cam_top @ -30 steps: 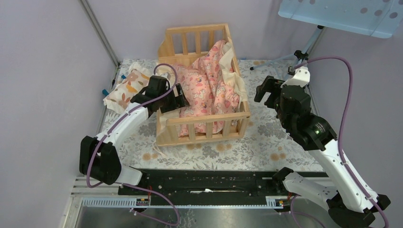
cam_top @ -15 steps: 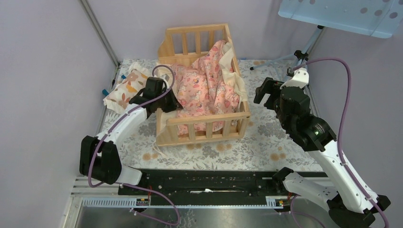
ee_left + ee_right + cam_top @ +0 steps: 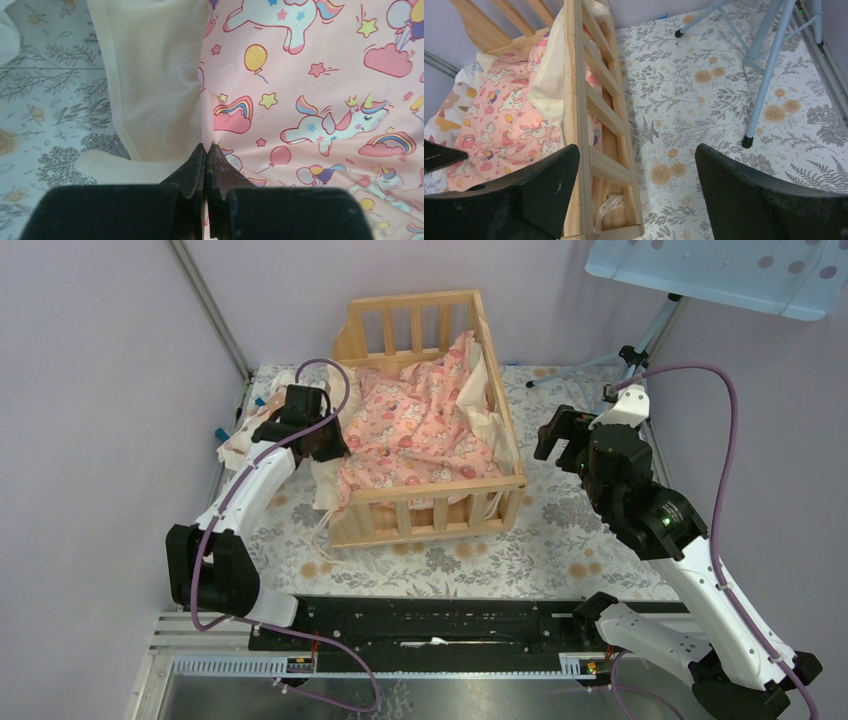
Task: Set up the pet bed
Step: Adjust the mattress on the bed frame.
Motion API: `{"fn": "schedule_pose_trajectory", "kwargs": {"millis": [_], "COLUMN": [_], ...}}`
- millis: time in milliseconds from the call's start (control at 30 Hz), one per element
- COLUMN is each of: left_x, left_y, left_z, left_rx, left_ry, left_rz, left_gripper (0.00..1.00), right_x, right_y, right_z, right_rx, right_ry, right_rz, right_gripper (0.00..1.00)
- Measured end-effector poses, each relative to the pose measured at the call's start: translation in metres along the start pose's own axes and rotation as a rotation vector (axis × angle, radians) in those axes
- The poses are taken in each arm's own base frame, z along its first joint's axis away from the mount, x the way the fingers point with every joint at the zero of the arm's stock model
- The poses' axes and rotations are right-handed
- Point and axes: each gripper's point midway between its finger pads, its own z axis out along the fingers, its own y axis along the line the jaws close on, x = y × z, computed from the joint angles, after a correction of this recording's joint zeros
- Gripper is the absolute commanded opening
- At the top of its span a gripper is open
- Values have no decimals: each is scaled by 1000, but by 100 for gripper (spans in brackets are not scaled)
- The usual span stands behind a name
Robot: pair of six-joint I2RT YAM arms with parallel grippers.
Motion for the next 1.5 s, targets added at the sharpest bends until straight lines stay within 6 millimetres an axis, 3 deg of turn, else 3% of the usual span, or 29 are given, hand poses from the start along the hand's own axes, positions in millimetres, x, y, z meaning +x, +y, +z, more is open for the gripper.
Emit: {"fn": "schedule_pose_trajectory", "kwargs": {"millis": [200, 433, 500, 600, 733, 833, 900, 967, 1033, 1100, 1167, 1267, 1367, 1500], "left_x": [6, 0, -2, -1, -1, -23, -50, -77, -90, -81, -58, 0, 55, 105], "left_y": [17, 36, 39, 40, 33, 19, -3, -36, -86, -144, -196, -250, -267, -256], "left_z": [-5, -34, -35, -34, -32, -39, -51, -67, -85, -98, -105, -93, -61, -23], "left_rx": [-80, -149, -156, -148, -110, -76, -32, 27, 119, 230, 337, 443, 448, 390], "left_ry": [5, -70, -75, -62, -37, -60, -117, -193, -258, -276, -256, -151, -20, 130], "left_rz": [21, 18, 16, 25, 42, 66, 100, 149, 233, 328, 417, 544, 632, 688], "left_gripper": [0, 2, 26, 54, 70, 75, 76, 76, 76, 76, 76, 75, 75, 77], "right_x": [0, 6, 7, 9, 9, 9, 9, 8, 6, 4, 1, -2, -3, -3], "right_y": [0, -1, -1, -2, -2, -2, -3, -4, -5, -6, -8, -9, -10, -13], "right_z": [0, 3, 3, 4, 4, 3, 2, 0, -3, -7, -10, -14, -16, -19], "right_rx": [1, 6, 6, 8, 8, 10, 10, 9, 6, 4, 2, -1, 0, 5], "right_ry": [1, 13, 16, 19, 20, 22, 25, 26, 21, 14, 9, 1, -1, -1], "right_rz": [-8, -18, -19, -21, -22, -24, -26, -26, -22, -17, -13, -9, -8, -9], "right_gripper": [94, 94, 94, 94, 95, 95, 95, 95, 96, 96, 96, 96, 96, 96]}}
